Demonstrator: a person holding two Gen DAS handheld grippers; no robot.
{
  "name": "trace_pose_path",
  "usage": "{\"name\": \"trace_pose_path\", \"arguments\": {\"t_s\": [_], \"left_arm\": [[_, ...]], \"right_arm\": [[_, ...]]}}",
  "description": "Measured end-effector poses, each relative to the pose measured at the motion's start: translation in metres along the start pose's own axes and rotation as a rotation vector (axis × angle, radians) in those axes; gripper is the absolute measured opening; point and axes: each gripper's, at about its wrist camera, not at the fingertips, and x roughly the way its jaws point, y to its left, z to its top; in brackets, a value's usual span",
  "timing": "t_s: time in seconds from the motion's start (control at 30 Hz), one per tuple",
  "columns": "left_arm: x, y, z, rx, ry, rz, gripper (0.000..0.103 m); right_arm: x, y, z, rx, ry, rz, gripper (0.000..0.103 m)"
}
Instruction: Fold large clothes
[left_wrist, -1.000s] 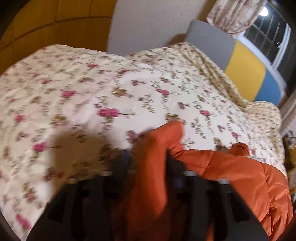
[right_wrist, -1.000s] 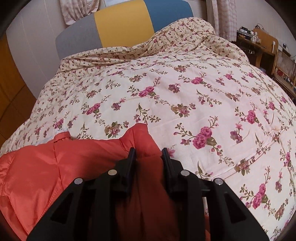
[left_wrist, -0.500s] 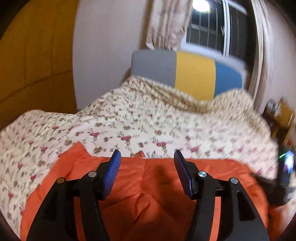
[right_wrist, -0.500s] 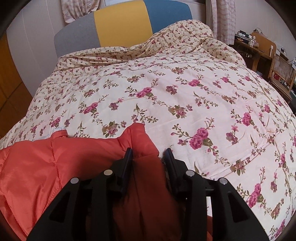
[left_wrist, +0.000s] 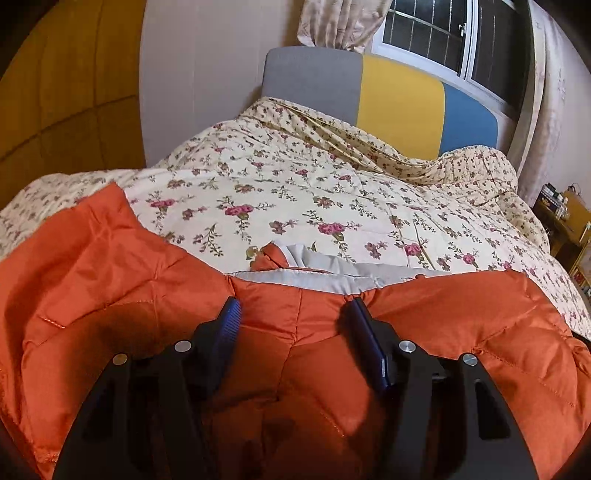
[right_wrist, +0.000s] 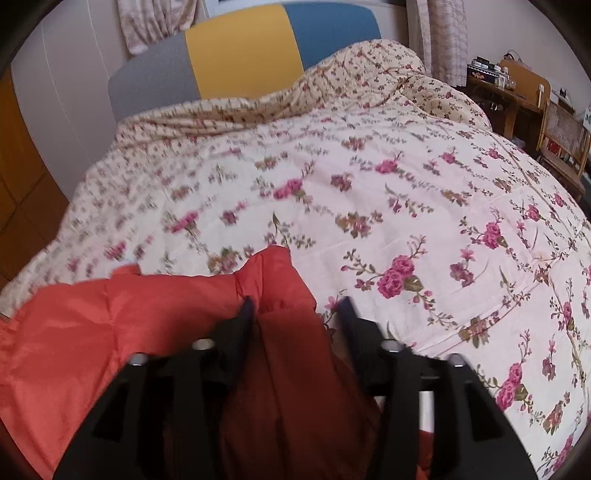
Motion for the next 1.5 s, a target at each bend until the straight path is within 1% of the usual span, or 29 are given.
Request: {"name": "trace_pose_path", "arguments": {"t_s": [0.03, 0.07, 0.1, 0.17, 0.2, 0.23, 0.3, 0.37, 0.43, 0.5, 0.53, 0.63, 0.77, 0.87, 0.93, 0.97, 1.0, 1.03, 1.07, 1.1, 1.13, 1.17, 1.2, 1.27, 1.33, 1.37, 1.4, 1.43, 1.5], "left_arm": [[0.000, 0.001, 0.000, -0.003, 0.002, -0.003, 0.061], [0.000, 0.001, 0.000, -0.006, 0.003, -0.005, 0.061], [0.000, 0.002, 0.000, -0.007, 0.003, -0.006, 0.061], [0.000, 0.002, 0.000, -0.007, 0.003, -0.005, 0.061], [0.000, 0.003, 0.000, -0.007, 0.004, -0.005, 0.061], [0.000, 0.003, 0.000, -0.008, 0.003, -0.006, 0.061], [0.000, 0.003, 0.000, -0.009, 0.003, -0.007, 0.062], [0.000, 0.004, 0.000, -0.013, 0.002, -0.012, 0.062], [-0.001, 0.005, 0.000, -0.019, 0.002, -0.016, 0.062], [-0.001, 0.006, 0.000, -0.024, 0.003, -0.019, 0.062], [0.000, 0.007, 0.001, -0.029, 0.002, -0.023, 0.062], [0.000, 0.008, 0.001, -0.036, 0.002, -0.026, 0.063], [0.002, 0.007, 0.001, -0.041, -0.002, -0.022, 0.064], [0.002, 0.006, 0.001, -0.037, 0.005, -0.017, 0.065], [0.001, 0.003, 0.003, -0.025, 0.016, -0.010, 0.069], [-0.001, 0.002, 0.004, -0.020, 0.024, -0.007, 0.073], [-0.005, 0.002, 0.006, -0.016, 0.036, -0.001, 0.076], [-0.011, 0.002, 0.007, -0.016, 0.044, 0.001, 0.076], [-0.026, 0.003, 0.007, -0.029, 0.034, -0.012, 0.076], [-0.035, 0.004, 0.006, -0.042, 0.014, -0.022, 0.081], [-0.050, 0.006, 0.004, -0.058, -0.023, -0.040, 0.086], [-0.057, 0.006, 0.003, -0.056, -0.043, -0.050, 0.093], [-0.060, 0.003, 0.003, -0.041, -0.055, -0.056, 0.093], [-0.055, -0.007, 0.002, 0.030, -0.040, -0.038, 0.093], [-0.033, -0.015, 0.004, 0.096, 0.013, 0.011, 0.093], [-0.022, -0.014, 0.005, 0.102, 0.051, 0.027, 0.094], [-0.010, -0.011, 0.005, 0.089, 0.092, 0.020, 0.099], [-0.001, -0.005, 0.006, 0.054, 0.111, -0.006, 0.100], [0.004, -0.001, 0.007, 0.039, 0.106, -0.032, 0.100]], "right_arm": [[-0.014, 0.002, 0.001, -0.011, -0.040, 0.008, 0.055], [-0.034, 0.008, 0.001, -0.033, -0.095, 0.029, 0.055], [-0.050, 0.016, -0.001, -0.052, -0.130, 0.059, 0.055], [-0.079, 0.039, -0.007, -0.110, -0.178, 0.132, 0.055], [-0.085, 0.048, -0.009, -0.141, -0.186, 0.158, 0.055], [-0.091, 0.064, -0.013, -0.189, -0.186, 0.191, 0.055], [-0.089, 0.091, -0.019, -0.267, -0.169, 0.230, 0.055], [-0.075, 0.114, -0.025, -0.340, -0.141, 0.211, 0.052], [-0.051, 0.123, -0.029, -0.355, -0.095, 0.167, 0.052], [-0.030, 0.120, -0.031, -0.329, -0.054, 0.172, 0.052], [-0.025, 0.119, -0.034, -0.320, -0.049, 0.178, 0.053], [-0.012, 0.116, -0.040, -0.308, -0.047, 0.172, 0.053], [-0.002, 0.118, -0.044, -0.322, -0.065, 0.132, 0.053], [0.000, 0.115, -0.042, -0.313, -0.056, 0.143, 0.053], [0.000, 0.112, -0.039, -0.300, -0.045, 0.165, 0.054], [-0.003, 0.111, -0.037, -0.292, -0.038, 0.182, 0.055], [-0.007, 0.105, -0.034, -0.273, -0.026, 0.216, 0.058], [-0.014, 0.096, -0.030, -0.243, -0.023, 0.244, 0.058], [-0.026, 0.084, -0.025, -0.203, -0.040, 0.255, 0.058], [-0.035, 0.075, -0.022, -0.180, -0.057, 0.255, 0.058], [-0.043, 0.066, -0.019, -0.161, -0.072, 0.248, 0.058], [-0.049, 0.058, -0.016, -0.151, -0.077, 0.232, 0.058], [-0.051, 0.049, -0.012, -0.150, -0.066, 0.197, 0.058], [-0.046, 0.036, -0.010, -0.165, -0.041, 0.124, 0.058], [-0.036, 0.024, -0.013, -0.147, -0.011, 0.103, 0.058], [-0.032, 0.019, -0.016, -0.132, 0.002, 0.104, 0.058], [-0.026, 0.014, -0.020, -0.113, 0.008, 0.110, 0.058], [-0.022, 0.012, -0.022, -0.104, -0.001, 0.111, 0.058], [-0.016, 0.012, -0.026, -0.096, -0.016, 0.097, 0.058]]}}
